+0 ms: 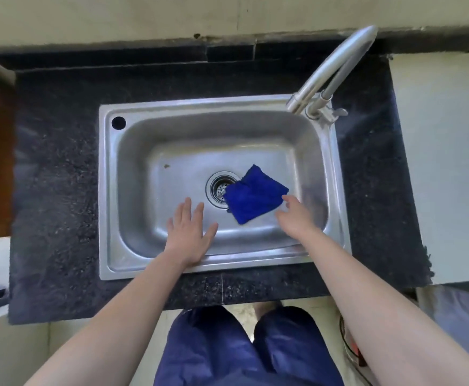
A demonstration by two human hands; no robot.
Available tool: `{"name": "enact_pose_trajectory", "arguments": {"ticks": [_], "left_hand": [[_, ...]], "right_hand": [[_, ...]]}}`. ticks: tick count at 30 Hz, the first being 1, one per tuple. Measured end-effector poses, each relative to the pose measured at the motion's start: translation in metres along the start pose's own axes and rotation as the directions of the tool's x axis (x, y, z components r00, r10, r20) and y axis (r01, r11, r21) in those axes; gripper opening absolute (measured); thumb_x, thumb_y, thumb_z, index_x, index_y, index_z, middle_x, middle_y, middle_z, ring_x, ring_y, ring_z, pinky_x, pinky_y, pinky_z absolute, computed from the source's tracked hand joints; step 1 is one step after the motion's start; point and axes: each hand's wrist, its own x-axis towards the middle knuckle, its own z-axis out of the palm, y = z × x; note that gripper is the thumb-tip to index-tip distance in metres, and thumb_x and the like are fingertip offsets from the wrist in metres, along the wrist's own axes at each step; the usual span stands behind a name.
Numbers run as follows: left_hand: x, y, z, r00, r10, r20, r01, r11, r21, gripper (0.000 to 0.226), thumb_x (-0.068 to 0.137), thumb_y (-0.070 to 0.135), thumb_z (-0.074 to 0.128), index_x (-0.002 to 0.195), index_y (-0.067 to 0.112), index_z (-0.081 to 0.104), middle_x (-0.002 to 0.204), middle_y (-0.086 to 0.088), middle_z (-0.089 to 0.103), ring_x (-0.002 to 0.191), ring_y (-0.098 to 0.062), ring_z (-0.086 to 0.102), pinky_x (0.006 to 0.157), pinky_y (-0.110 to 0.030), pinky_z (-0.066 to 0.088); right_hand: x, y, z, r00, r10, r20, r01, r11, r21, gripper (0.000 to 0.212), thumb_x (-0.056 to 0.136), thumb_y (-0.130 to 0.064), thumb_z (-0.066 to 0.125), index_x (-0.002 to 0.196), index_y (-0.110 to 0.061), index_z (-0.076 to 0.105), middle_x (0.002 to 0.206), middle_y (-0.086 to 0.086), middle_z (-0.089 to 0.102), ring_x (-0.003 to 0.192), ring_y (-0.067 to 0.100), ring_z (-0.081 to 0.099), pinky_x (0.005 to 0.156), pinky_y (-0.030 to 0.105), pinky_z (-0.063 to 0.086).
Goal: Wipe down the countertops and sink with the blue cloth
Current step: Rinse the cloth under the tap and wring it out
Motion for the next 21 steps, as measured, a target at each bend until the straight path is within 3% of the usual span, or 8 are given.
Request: {"name": "enact_pose_trajectory", "arguments": {"ticks": [3,6,10,12,14,16,18,21], "left_hand": [[0.017,0.006,0.007,0.999,0.040,0.011,-0.040,0.999,0.012,0.070,0.100,0.052,0.036,0.157,0.019,0.013,0.165,-0.010,-0.002,0.152,-0.028,0.000,0.120,-0.049,0.014],[0.040,0.021,0.016,0.997,0.083,-0.002,-0.083,0.996,-0.042,0.068,0.100,0.046,0.042,0.156,0.016,0.017,0.164,-0.012,0.007,0.150,-0.029,0.009,0.117,-0.046,0.022],[0.075,0.046,0.038,0.998,0.054,-0.042,-0.065,0.946,-0.317,0.065,0.098,0.037,0.050,0.153,0.011,0.026,0.159,-0.012,0.025,0.144,-0.031,0.027,0.114,-0.044,0.032],[0.090,0.056,0.045,0.997,-0.033,-0.071,-0.005,0.877,-0.481,0.060,0.099,0.030,0.050,0.150,0.007,0.030,0.152,-0.014,0.037,0.136,-0.033,0.038,0.110,-0.042,0.037],[0.102,0.059,0.051,0.983,-0.152,-0.102,0.065,0.810,-0.583,0.050,0.099,0.024,0.049,0.144,0.006,0.039,0.139,-0.016,0.051,0.124,-0.033,0.049,0.101,-0.039,0.042],[0.112,0.056,0.059,0.968,-0.200,-0.149,0.084,0.824,-0.560,0.041,0.097,0.024,0.050,0.135,0.008,0.049,0.121,-0.016,0.061,0.110,-0.034,0.056,0.088,-0.039,0.048],[0.116,0.051,0.066,0.968,-0.178,-0.176,0.068,0.864,-0.499,0.029,0.094,0.024,0.053,0.119,0.010,0.060,0.101,-0.014,0.064,0.095,-0.032,0.058,0.071,-0.035,0.045],[0.114,0.046,0.063,0.977,-0.136,-0.165,0.043,0.882,-0.470,0.016,0.092,0.025,0.059,0.096,0.015,0.071,0.076,-0.005,0.061,0.081,-0.029,0.059,0.060,-0.029,0.037]], "right_hand": [[0.004,0.003,0.001,0.989,-0.131,0.073,0.144,0.963,-0.226,0.056,0.099,-0.019,0.047,0.153,-0.019,0.033,0.155,0.006,0.036,0.136,0.025,0.044,0.106,0.029,0.035],[0.014,0.005,0.001,0.975,-0.202,0.093,0.222,0.912,-0.346,0.054,0.101,-0.017,0.043,0.154,-0.016,0.031,0.158,0.006,0.029,0.139,0.024,0.041,0.111,0.031,0.033],[0.038,0.010,0.004,0.970,-0.208,0.125,0.241,0.880,-0.409,0.055,0.101,-0.013,0.042,0.155,-0.013,0.029,0.162,0.009,0.019,0.146,0.025,0.030,0.116,0.033,0.029],[0.054,0.005,0.006,0.960,-0.259,0.107,0.279,0.850,-0.447,0.053,0.101,-0.010,0.041,0.153,-0.013,0.033,0.161,0.009,0.023,0.144,0.027,0.033,0.115,0.035,0.032],[0.073,-0.008,0.009,0.927,-0.372,0.045,0.340,0.785,-0.517,0.052,0.100,-0.005,0.039,0.151,-0.015,0.039,0.160,0.006,0.027,0.141,0.029,0.035,0.111,0.038,0.037],[0.095,-0.027,0.014,0.861,-0.508,0.011,0.421,0.701,-0.576,0.055,0.099,-0.002,0.039,0.151,-0.019,0.038,0.161,0.004,0.027,0.141,0.029,0.034,0.108,0.041,0.040],[0.115,-0.040,0.022,0.815,-0.575,0.078,0.487,0.605,-0.630,0.054,0.101,-0.007,0.042,0.152,-0.023,0.036,0.157,0.004,0.034,0.135,0.029,0.039,0.099,0.043,0.044],[0.129,-0.047,0.027,0.808,-0.573,0.138,0.474,0.494,-0.729,0.035,0.102,-0.020,0.045,0.135,-0.024,0.056,0.131,0.004,0.052,0.117,0.028,0.049,0.080,0.037,0.045]]}}
